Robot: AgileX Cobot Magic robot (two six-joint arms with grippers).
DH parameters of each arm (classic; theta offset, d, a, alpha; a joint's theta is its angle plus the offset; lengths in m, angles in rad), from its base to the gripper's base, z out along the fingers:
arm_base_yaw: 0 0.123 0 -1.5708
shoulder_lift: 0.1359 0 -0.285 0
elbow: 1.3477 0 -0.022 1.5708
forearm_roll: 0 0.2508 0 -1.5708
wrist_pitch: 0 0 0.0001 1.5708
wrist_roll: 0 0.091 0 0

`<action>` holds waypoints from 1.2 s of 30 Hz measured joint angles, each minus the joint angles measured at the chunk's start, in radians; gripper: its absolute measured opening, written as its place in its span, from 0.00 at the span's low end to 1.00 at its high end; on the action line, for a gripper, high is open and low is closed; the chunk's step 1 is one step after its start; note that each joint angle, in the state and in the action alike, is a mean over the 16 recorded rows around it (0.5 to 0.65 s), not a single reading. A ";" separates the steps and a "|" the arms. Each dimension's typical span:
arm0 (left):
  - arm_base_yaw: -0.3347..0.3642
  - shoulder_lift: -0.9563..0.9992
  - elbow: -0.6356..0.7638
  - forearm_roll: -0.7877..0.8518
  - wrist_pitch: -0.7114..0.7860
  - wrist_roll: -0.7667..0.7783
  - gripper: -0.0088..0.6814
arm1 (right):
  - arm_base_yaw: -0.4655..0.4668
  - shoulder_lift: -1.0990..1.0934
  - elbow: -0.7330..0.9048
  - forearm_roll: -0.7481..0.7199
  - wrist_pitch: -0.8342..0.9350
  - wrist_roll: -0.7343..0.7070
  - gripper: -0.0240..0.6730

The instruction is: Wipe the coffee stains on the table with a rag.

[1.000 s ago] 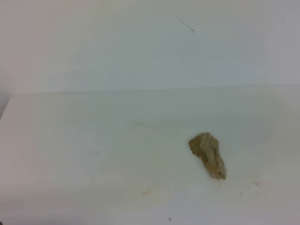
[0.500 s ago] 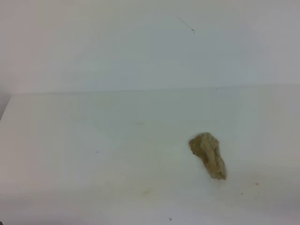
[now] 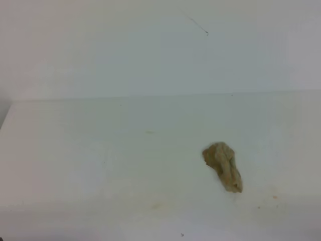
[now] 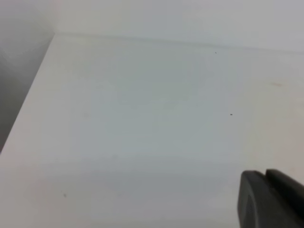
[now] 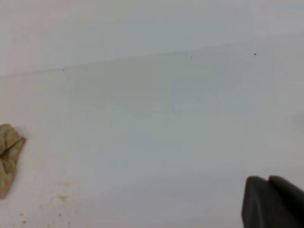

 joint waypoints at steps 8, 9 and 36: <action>0.000 0.000 0.000 0.000 0.000 0.000 0.01 | 0.000 0.002 0.000 0.000 -0.002 0.009 0.03; 0.000 0.000 0.000 0.000 0.000 0.000 0.01 | 0.000 0.002 0.000 0.000 -0.002 0.009 0.03; 0.000 0.000 0.000 0.000 0.000 0.000 0.01 | 0.000 0.002 0.000 0.000 -0.002 0.009 0.03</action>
